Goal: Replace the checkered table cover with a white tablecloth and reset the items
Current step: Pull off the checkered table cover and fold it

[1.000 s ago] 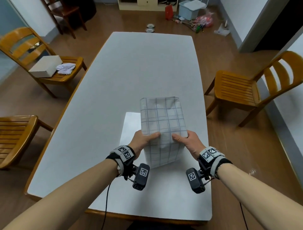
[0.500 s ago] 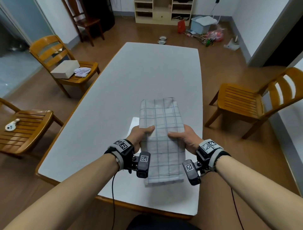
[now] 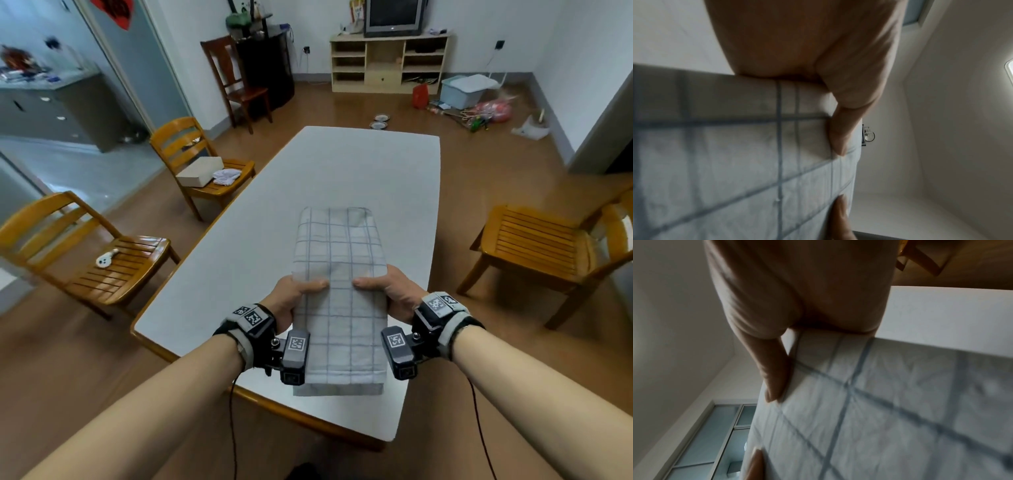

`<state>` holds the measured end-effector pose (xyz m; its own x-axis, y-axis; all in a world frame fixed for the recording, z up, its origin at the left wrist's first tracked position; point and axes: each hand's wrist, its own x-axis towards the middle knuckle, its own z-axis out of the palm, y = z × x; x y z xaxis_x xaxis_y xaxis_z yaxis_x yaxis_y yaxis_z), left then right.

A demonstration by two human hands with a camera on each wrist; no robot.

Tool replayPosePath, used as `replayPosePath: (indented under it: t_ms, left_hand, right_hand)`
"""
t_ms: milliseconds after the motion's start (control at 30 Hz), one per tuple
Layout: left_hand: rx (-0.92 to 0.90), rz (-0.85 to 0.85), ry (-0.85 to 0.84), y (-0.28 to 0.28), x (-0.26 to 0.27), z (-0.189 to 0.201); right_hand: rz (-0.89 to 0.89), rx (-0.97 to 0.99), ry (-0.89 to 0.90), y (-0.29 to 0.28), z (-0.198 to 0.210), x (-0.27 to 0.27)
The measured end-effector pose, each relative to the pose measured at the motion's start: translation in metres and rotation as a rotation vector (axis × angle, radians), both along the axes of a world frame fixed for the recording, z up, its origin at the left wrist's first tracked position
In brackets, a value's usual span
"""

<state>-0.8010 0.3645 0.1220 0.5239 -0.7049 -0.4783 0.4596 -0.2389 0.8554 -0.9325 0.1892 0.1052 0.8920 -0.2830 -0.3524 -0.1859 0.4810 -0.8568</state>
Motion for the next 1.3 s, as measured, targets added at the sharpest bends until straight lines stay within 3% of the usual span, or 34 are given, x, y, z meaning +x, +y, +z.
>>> replayPosePath:
  t_ms: [333, 433, 533, 667, 800, 867, 1033, 1300]
  left_hand:
    - [-0.064, 0.165, 0.112, 0.056, 0.023, -0.008]
    - [0.045, 0.275, -0.039, 0.083, 0.05, -0.02]
    - [0.032, 0.301, -0.25, 0.124, 0.088, -0.023]
    - [0.068, 0.074, -0.598, 0.192, 0.144, -0.014]
    - [0.361, -0.212, -0.833, 0.259, 0.201, -0.019]
    - [0.463, -0.225, -0.883, 0.288, 0.219, -0.021]
    - [0.594, -0.067, -0.937, 0.347, 0.263, -0.036]
    - [0.638, 0.121, -0.953, 0.413, 0.327, -0.036]
  right_hand:
    - [-0.055, -0.215, 0.108, 0.04, -0.018, 0.043]
    - [-0.055, -0.279, 0.097, 0.065, -0.023, 0.072]
    - [0.086, -0.481, 0.041, 0.099, -0.02, 0.108]
    - [0.362, -0.675, 0.055, 0.148, -0.021, 0.168]
    - [0.486, -0.839, 0.029, 0.201, -0.025, 0.233]
    - [0.517, -0.881, 0.007, 0.226, -0.027, 0.262]
    - [0.475, -0.944, -0.065, 0.284, -0.032, 0.323]
    - [0.577, -1.036, -0.137, 0.34, -0.038, 0.417]
